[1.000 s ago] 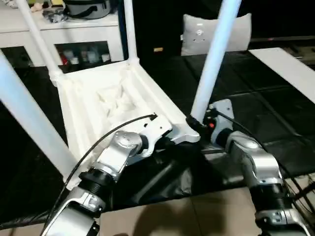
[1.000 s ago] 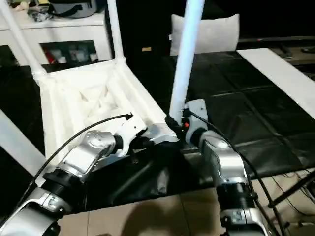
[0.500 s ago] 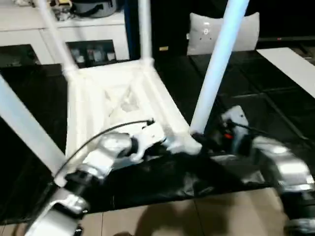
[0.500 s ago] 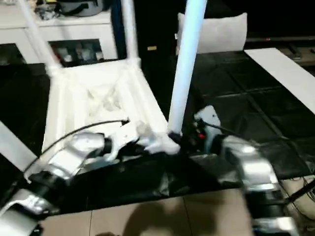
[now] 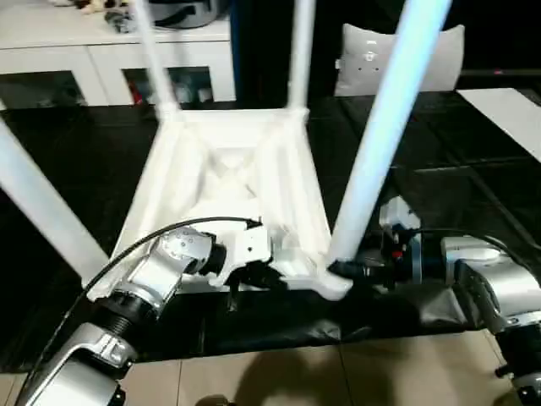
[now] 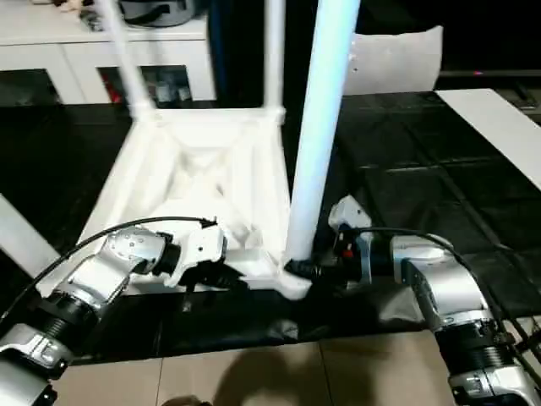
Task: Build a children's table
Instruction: Rotate leg to tighten
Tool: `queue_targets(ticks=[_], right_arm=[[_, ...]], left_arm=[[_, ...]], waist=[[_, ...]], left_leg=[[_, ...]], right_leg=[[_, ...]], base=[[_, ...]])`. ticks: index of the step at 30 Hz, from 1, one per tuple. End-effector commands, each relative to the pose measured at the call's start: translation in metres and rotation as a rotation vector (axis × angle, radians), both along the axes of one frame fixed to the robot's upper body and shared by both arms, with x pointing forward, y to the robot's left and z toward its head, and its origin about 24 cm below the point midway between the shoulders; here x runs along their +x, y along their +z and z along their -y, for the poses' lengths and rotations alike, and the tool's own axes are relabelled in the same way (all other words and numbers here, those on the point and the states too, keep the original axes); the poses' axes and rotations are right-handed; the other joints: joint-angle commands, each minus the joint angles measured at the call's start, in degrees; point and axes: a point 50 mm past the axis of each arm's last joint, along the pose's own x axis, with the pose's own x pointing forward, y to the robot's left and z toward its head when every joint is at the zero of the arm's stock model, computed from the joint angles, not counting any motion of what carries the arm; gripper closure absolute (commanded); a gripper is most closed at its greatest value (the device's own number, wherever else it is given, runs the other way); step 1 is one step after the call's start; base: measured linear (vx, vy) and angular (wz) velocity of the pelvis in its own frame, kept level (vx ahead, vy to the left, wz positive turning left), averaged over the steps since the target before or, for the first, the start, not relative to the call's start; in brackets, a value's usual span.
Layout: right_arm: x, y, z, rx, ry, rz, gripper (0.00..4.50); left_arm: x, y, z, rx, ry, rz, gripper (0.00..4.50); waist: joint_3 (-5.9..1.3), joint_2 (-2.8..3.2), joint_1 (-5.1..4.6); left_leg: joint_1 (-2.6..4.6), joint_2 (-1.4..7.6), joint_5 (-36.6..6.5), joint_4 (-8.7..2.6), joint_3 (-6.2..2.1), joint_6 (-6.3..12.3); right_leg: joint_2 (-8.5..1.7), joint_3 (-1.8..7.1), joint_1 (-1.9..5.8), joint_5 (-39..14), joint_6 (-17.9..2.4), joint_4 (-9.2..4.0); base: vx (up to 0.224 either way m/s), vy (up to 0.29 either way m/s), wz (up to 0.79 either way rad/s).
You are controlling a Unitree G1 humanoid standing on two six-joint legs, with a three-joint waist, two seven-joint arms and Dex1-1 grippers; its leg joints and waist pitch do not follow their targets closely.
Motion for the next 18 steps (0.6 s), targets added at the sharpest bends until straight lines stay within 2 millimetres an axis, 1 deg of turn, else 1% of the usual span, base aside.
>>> queue_targets(ticks=[1, 4, 7, 8, 9, 10, 12, 14, 15, 16, 17, 18], right_arm=[[0.004, 0.009, -0.003, 0.010, 0.023, 0.017, 1.99], [0.003, 0.009, -0.004, 0.013, 0.034, 0.009, 2.11], [-0.001, 0.009, -0.005, 0.030, 0.060, -0.022, 2.31], [-0.003, 0.009, -0.005, 0.041, 0.064, -0.030, 2.34], [-0.005, 0.010, -0.006, 0.073, 0.065, -0.046, 2.35], [-0.006, 0.010, -0.006, 0.082, 0.065, -0.048, 2.36], [-0.007, 0.011, -0.008, 0.096, 0.054, -0.050, 2.37], [-0.005, 0.008, -0.010, 0.092, -0.008, -0.045, 2.38], [-0.001, 0.005, -0.013, 0.075, -0.083, -0.032, 2.38], [0.002, 0.003, -0.015, 0.068, -0.134, -0.024, 2.38], [0.004, 0.002, -0.016, 0.063, -0.165, -0.019, 2.38], [0.010, -0.001, -0.018, 0.044, -0.252, -0.006, 2.38]], left_arm=[[-0.004, 0.005, 0.010, -0.006, -0.107, 0.008, 4.50], [-0.004, 0.005, 0.010, -0.008, -0.108, 0.006, 4.50], [-0.004, 0.006, 0.008, -0.021, -0.100, -0.002, 4.50], [-0.004, 0.006, 0.008, -0.027, -0.096, -0.006, 4.50], [-0.004, 0.006, 0.008, -0.034, -0.088, -0.007, 4.50], [-0.004, 0.006, 0.008, -0.036, -0.081, -0.008, 4.50], [-0.003, 0.006, 0.008, -0.045, -0.054, -0.013, 4.50], [0.001, 0.006, 0.009, -0.053, 0.015, -0.018, 4.50], [0.004, 0.007, 0.011, -0.071, 0.072, -0.021, 4.50], [0.005, 0.008, 0.013, -0.086, 0.102, -0.030, 4.50], [0.005, 0.008, 0.015, -0.096, 0.119, -0.037, 4.50], [0.006, 0.009, 0.017, -0.099, 0.152, -0.044, 4.50]], waist=[[-3.65, -0.90, -0.31], [-3.73, -0.99, -0.26], [-3.75, -0.86, -0.18], [-3.74, -0.82, -0.17], [-3.76, -0.90, -0.17], [-3.80, -0.77, -0.07], [-3.75, -0.76, -0.04], [-3.71, -0.63, 0.07], [-3.59, -0.67, -0.05], [-3.50, -0.81, -0.42], [-3.47, -0.80, -0.49], [-3.31, -0.72, -0.78]], left_leg=[[0.84, 2.64, -14.2, -4.01, -0.61, 2.40], [0.70, 2.56, -13.5, -3.92, -0.58, 2.37], [0.74, 2.54, -13.2, -3.89, -0.57, 2.42], [0.75, 2.56, -13.3, -3.90, -0.57, 2.39], [0.75, 2.53, -13.1, -3.89, -0.55, 2.49], [0.72, 2.55, -13.0, -3.84, -0.56, 2.50], [0.78, 2.58, -13.2, -3.88, -0.53, 2.43], [0.86, 2.60, -13.8, -3.96, -0.58, 2.15], [0.86, 2.53, -14.3, -4.04, -0.60, 1.71], [0.80, 2.35, -15.0, -4.13, -0.66, 1.03], [0.87, 2.27, -15.4, -4.14, -0.74, 0.78], [0.93, 2.17, -16.1, -4.17, -0.78, 0.33]], right_leg=[[-3.71, 2.87, 2.68, -19.9, -9.9, -4.43], [-3.76, 2.89, 2.77, -19.0, -10.0, -4.27], [-3.73, 2.92, 2.80, -18.7, -10.0, -4.27], [-3.70, 2.91, 2.77, -18.7, -10.0, -4.25], [-3.66, 2.91, 2.81, -18.4, -10.0, -4.27], [-3.72, 2.91, 2.80, -18.3, -10.1, -4.21], [-3.65, 2.93, 2.75, -18.2, -10.2, -4.27], [-3.67, 2.92, 2.66, -19.0, -10.0, -4.38], [-3.69, 2.89, 2.64, -20.0, -9.7, -4.45], [-3.73, 2.77, 2.68, -21.9, -9.3, -4.63], [-3.82, 2.70, 2.65, -23.3, -8.8, -4.82], [-3.83, 2.67, 2.51, -26.0, -7.8, -5.12]], base=[[0.000, 0.000, 0.00], [0.000, 0.000, 0.00], [0.000, 0.000, 0.00], [0.000, 0.000, 0.00], [0.000, 0.000, 0.00], [0.000, 0.000, 0.00], [0.000, 0.000, 0.00], [0.000, 0.000, 0.00], [0.000, 0.000, 0.00], [0.000, 0.000, 0.00], [0.000, 0.000, 0.00], [0.000, 0.000, 0.00]])
